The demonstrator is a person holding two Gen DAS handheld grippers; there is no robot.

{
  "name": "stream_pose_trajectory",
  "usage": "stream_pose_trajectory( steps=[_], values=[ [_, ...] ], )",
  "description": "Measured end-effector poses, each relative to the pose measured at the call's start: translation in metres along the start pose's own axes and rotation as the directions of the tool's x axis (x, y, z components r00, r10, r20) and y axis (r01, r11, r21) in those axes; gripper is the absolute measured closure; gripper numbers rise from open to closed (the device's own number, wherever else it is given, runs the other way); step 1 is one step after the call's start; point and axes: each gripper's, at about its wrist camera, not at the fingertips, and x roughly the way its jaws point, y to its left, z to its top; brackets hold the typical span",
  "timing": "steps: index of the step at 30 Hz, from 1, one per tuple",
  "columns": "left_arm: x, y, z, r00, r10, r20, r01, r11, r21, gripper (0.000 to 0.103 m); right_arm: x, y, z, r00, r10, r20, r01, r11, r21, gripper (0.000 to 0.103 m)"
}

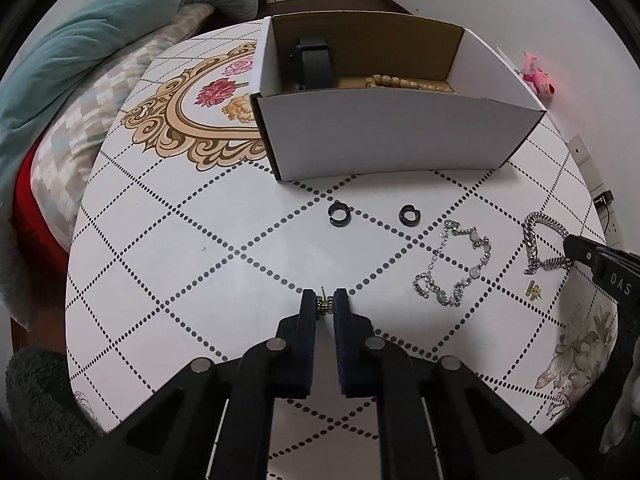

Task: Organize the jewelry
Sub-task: 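Grasp a small gold earring with the left tool while the right tool grasps the silver chain bracelet, then carry both items over the box and open both tools to drop them in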

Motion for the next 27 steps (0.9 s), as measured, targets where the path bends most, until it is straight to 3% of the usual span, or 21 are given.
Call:
stream_pose_trajectory(
  steps=[4,13,20,27],
  values=[
    [-0.002,0.002,-0.002,1.0,-0.024,-0.003,0.024,1.0,-0.017,0.097,-0.003,-0.001,-0.002,1.0,0.024,0.005,-0.024,1.0,0.016,0.095],
    [-0.023,0.015,0.012,0.997,-0.075,0.034,0.076,0.996,-0.044,0.097,-0.028,-0.009,-0.006,0.977,0.214,0.024,-0.215,0.974,0.073,0.095],
    [-0.058,0.019,0.033,0.988,-0.126,0.09,0.132,0.989,-0.062,0.097,-0.073,-0.001,0.006,0.944,0.319,0.087,-0.323,0.946,0.035,0.095],
    [-0.087,0.023,0.073,0.97,-0.203,0.132,0.214,0.974,-0.073,0.097,-0.133,0.012,0.036,0.893,0.416,0.171,-0.415,0.909,-0.041,0.095]
  ],
)
